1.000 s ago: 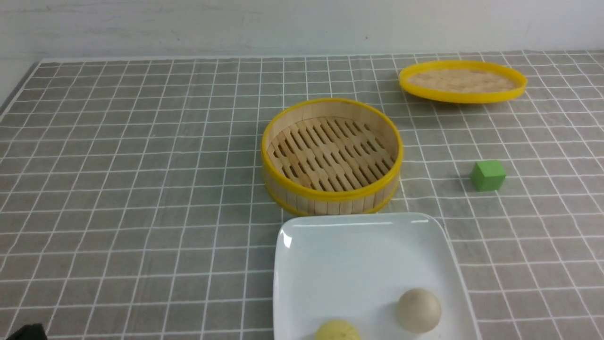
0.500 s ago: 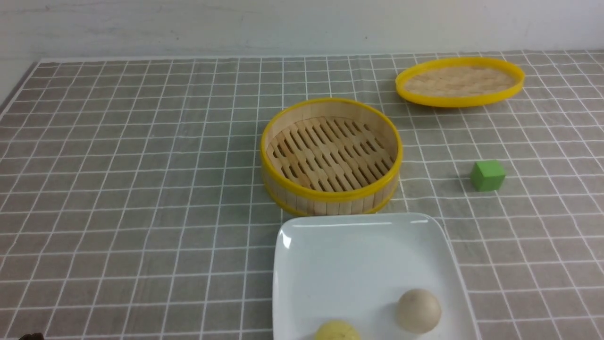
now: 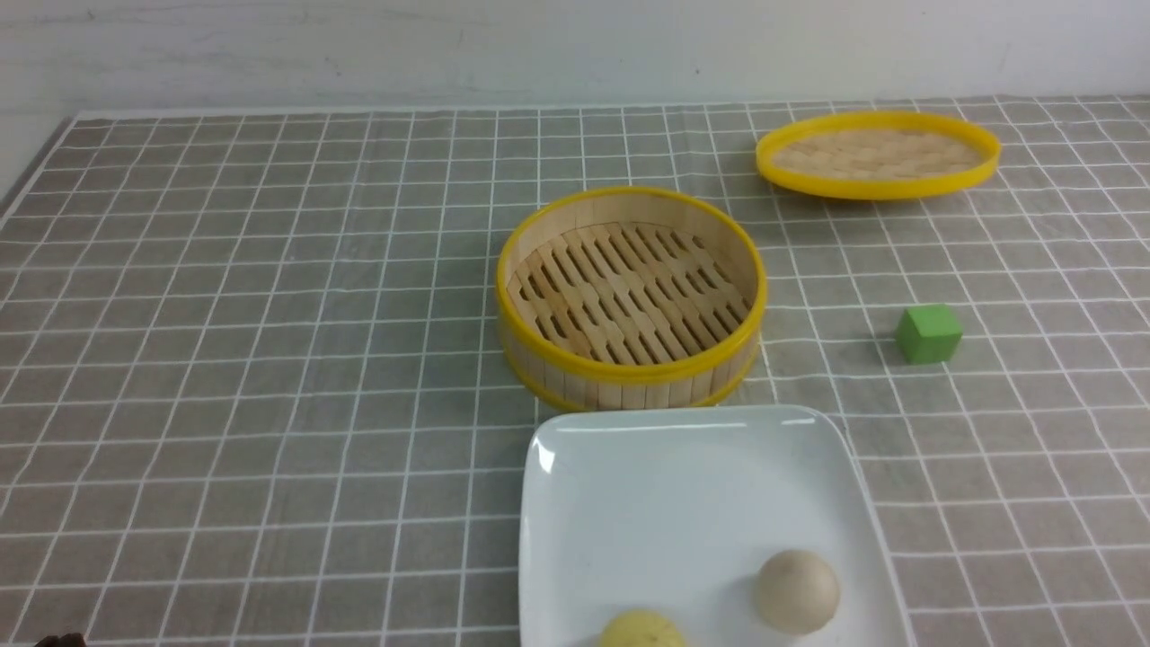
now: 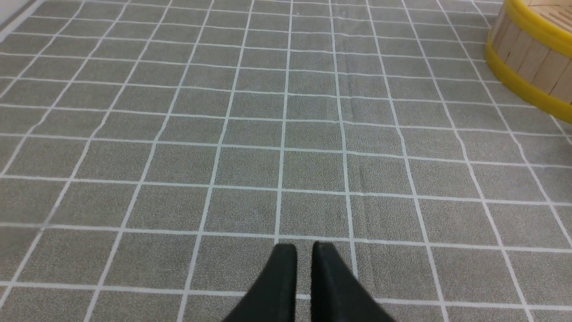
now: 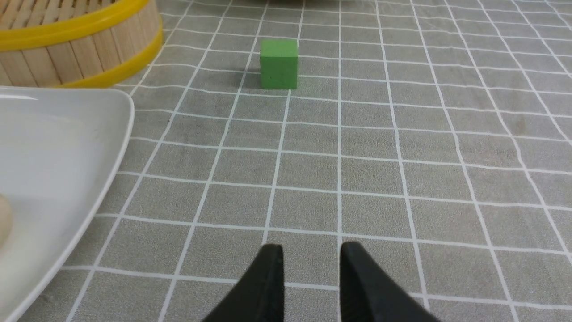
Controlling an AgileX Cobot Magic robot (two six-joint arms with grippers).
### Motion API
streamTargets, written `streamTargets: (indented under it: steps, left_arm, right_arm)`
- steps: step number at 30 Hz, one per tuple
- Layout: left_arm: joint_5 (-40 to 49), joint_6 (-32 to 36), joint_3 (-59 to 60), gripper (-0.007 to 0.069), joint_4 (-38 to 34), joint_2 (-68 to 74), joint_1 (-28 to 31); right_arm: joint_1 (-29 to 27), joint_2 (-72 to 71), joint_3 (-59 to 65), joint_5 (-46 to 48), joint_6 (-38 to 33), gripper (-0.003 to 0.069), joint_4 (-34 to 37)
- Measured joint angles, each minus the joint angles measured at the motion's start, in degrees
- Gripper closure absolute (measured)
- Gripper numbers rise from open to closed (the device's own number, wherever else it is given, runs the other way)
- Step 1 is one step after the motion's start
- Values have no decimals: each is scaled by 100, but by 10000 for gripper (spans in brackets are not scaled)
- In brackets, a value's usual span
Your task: Put the steamed buns into the plate on the grey tablecloth.
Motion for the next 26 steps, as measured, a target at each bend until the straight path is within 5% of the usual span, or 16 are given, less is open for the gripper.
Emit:
streamTargets:
  steps: [26]
  left_arm:
    - [0, 0, 0, 519, 24, 0, 0]
  right_arm:
    - [0, 0, 0, 0, 0, 421, 0]
